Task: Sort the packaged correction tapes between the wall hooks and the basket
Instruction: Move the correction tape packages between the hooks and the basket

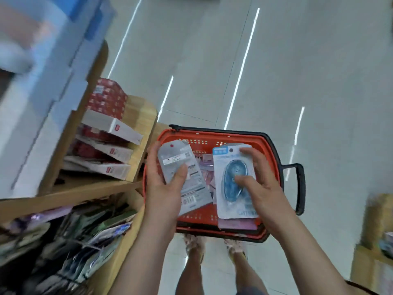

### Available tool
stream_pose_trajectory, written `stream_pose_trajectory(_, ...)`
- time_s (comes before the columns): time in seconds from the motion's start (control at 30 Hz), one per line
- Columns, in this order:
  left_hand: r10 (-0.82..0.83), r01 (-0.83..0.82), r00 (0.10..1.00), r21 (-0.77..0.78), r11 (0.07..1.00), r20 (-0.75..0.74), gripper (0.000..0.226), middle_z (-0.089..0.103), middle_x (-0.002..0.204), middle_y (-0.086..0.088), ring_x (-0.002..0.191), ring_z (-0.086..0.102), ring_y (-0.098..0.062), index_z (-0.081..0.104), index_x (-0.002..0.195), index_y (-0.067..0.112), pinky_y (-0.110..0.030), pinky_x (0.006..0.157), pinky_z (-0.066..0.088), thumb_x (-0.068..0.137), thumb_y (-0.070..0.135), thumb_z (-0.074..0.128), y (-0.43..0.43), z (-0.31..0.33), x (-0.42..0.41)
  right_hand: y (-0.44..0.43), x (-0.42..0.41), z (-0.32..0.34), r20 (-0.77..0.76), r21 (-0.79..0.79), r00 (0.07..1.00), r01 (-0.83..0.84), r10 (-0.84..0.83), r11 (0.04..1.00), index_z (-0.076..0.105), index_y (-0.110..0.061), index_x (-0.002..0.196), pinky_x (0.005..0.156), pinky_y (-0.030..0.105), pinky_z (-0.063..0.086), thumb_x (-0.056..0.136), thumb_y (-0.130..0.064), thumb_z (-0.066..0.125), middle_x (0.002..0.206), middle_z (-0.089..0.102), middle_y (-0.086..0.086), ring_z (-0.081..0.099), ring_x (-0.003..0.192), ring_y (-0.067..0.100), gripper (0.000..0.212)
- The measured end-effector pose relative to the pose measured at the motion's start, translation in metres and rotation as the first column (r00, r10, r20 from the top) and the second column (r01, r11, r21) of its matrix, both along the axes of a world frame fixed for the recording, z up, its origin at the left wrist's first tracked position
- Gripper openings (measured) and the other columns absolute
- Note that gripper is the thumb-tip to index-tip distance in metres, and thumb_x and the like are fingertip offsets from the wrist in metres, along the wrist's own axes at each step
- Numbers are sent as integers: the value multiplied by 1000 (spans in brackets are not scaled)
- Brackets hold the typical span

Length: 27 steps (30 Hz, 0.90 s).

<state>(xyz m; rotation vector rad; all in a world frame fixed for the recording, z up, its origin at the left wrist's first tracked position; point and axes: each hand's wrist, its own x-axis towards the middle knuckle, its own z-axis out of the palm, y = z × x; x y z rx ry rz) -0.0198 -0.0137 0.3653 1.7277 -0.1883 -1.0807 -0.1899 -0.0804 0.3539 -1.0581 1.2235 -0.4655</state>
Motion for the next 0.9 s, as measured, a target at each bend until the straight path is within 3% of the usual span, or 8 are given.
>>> stream_pose_trajectory(0.1,-188,178,962,66,982,200,45,66,121,15,111,64,-8,68,107,50,-44,96,54,99,8,54,13,54,-1,-4,-10,56,83,-41,995,-47,50,998,39,-54,131,66,19,55,78,-22,68,116,66,-17,67,97,0,68)
stream_pose_trajectory(0.2,-198,194,970,43,980,139,36,75,106,8,103,69,-14,78,91,33,-38,90,56,97,7,55,24,113,-21,-4,-10,113,105,-99,974,-191,201,977,34,-55,139,72,20,56,74,-28,76,121,65,-19,66,103,1,81)
stream_pose_trajectory(0.3,-161,167,984,-78,983,78,12,77,97,7,95,73,-15,79,88,33,-31,81,58,79,33,70,36,174,-46,5,-1,161,163,-182,953,-224,255,957,49,-50,125,74,24,58,74,-22,85,112,71,-11,71,99,8,68)
stream_pose_trajectory(0.43,44,-37,998,-135,990,48,38,77,94,-5,90,74,-28,77,93,19,-52,86,58,59,35,84,65,219,-58,22,8,212,249,-179,916,-274,314,945,53,-43,121,69,20,56,79,-24,78,106,74,-7,72,93,6,53)
stream_pose_trajectory(0.5,139,-136,990,-147,980,8,43,76,97,-11,93,72,-34,75,97,12,-60,89,55,61,32,88,80,238,-56,29,10,231,314,-115,873,-356,374,927,55,-39,124,74,28,59,79,-32,70,112,73,-3,72,98,14,47)
stream_pose_trajectory(0.63,327,-310,943,-196,930,63,24,76,101,-4,96,72,-27,68,101,17,-57,92,54,81,27,76,114,268,-50,40,19,260,372,-63,775,-529,511,847,60,-29,127,77,43,61,80,-26,69,113,73,8,73,98,28,48)
stream_pose_trajectory(0.77,499,-473,866,-283,834,24,17,75,107,-2,95,73,-24,65,108,26,-49,85,58,95,16,61,158,291,-44,58,38,276,351,-109,777,-521,523,846,57,-46,120,63,33,59,93,-13,62,95,75,4,73,78,21,43)
stream_pose_trajectory(0.9,594,-594,793,-382,708,-133,24,75,103,-6,86,74,-25,64,109,28,-42,65,59,96,13,51,210,310,-43,89,60,294,185,-313,661,-662,727,681,70,-45,99,71,24,53,98,-11,56,117,67,-4,69,89,9,37)
